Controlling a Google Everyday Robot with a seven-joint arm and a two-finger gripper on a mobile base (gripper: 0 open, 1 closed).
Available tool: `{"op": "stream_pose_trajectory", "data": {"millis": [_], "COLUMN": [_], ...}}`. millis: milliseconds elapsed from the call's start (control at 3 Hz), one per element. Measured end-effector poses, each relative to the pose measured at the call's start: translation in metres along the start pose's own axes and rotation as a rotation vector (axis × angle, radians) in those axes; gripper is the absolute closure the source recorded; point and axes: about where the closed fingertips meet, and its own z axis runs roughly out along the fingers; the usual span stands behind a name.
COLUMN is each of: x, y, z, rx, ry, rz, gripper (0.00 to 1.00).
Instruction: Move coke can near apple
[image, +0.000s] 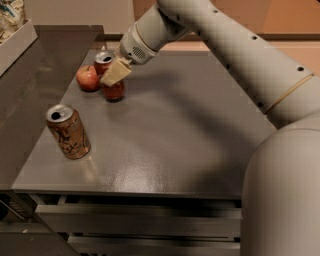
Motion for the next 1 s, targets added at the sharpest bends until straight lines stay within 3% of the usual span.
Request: {"op": "stream_pose_trajectory", "data": {"millis": [1000], "x": [0.0032], "y": [-0.0103], "z": [0.0153], "rx": [-0.042], "ry": [-0.013], "rz": [0.03], "gripper": [0.12]}}
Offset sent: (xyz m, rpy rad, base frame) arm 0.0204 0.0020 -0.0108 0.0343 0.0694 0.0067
